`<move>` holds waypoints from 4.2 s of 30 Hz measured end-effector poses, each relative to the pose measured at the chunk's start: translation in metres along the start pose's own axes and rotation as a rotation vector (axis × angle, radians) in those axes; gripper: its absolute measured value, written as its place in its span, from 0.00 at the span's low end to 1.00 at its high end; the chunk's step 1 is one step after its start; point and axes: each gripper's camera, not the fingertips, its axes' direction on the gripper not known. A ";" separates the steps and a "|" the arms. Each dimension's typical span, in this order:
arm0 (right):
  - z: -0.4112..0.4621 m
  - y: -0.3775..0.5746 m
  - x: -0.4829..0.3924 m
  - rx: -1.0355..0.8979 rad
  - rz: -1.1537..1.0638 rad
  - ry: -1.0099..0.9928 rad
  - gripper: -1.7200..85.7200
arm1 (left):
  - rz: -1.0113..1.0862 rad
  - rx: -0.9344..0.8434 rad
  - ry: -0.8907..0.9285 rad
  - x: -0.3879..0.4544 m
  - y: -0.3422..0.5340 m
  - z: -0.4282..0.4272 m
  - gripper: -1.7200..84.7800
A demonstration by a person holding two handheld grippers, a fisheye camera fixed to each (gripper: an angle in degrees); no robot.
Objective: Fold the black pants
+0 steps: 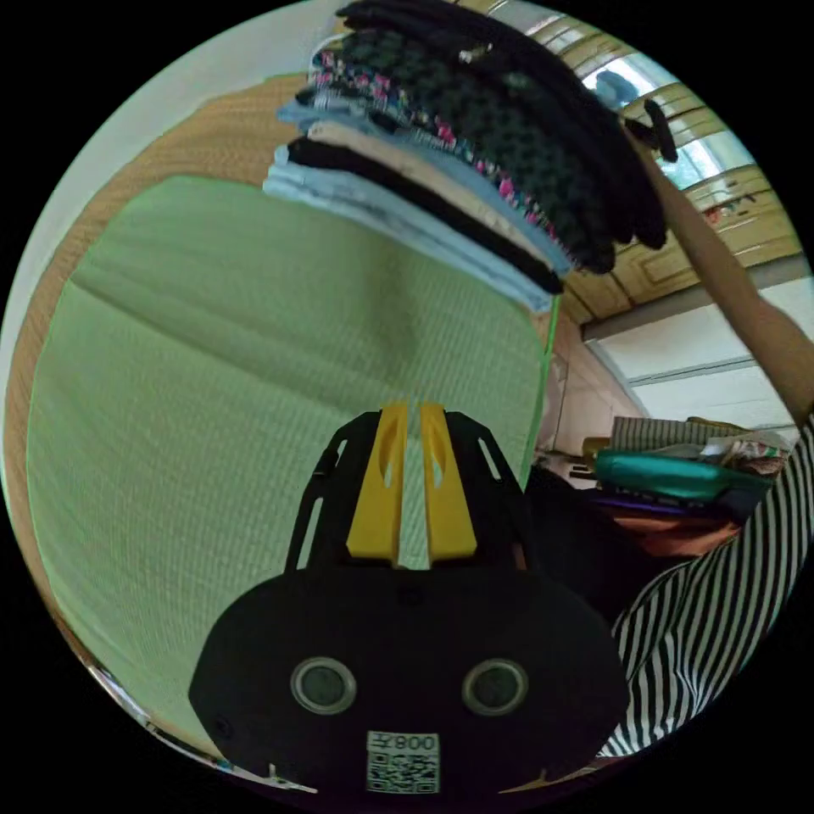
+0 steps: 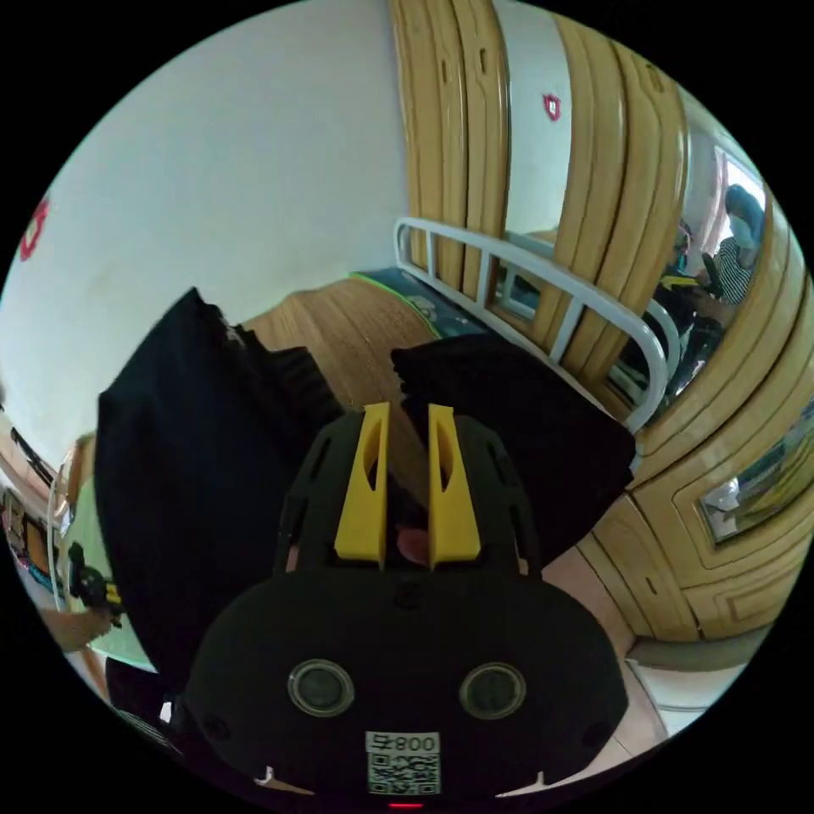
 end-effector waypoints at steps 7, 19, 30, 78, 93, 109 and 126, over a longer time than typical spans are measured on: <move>0.106 -0.064 0.007 -0.193 -0.019 0.107 0.12 | 0.111 0.021 -0.198 0.042 0.015 -0.008 0.04; 0.185 -0.113 0.028 -0.240 0.014 0.120 0.09 | 0.051 0.037 -0.210 0.066 0.050 -0.042 0.04; 0.114 -0.085 0.150 -0.020 0.367 -0.266 0.03 | 0.048 0.037 -0.234 0.086 0.092 -0.093 0.04; -0.369 0.178 -0.281 0.429 -0.410 -1.629 0.02 | -0.140 1.037 0.002 0.119 0.714 -0.741 0.11; -0.109 0.303 -0.496 -0.012 -0.312 -1.753 0.02 | -0.738 1.110 -0.245 0.077 1.059 -0.837 0.04; 0.346 0.528 -0.287 -0.449 0.122 -0.875 0.03 | -0.743 0.582 -0.110 0.016 1.030 -0.790 0.04; 0.385 0.702 -0.531 -0.348 -1.148 -0.325 0.16 | -0.752 0.480 -0.056 -0.002 1.027 -0.837 0.04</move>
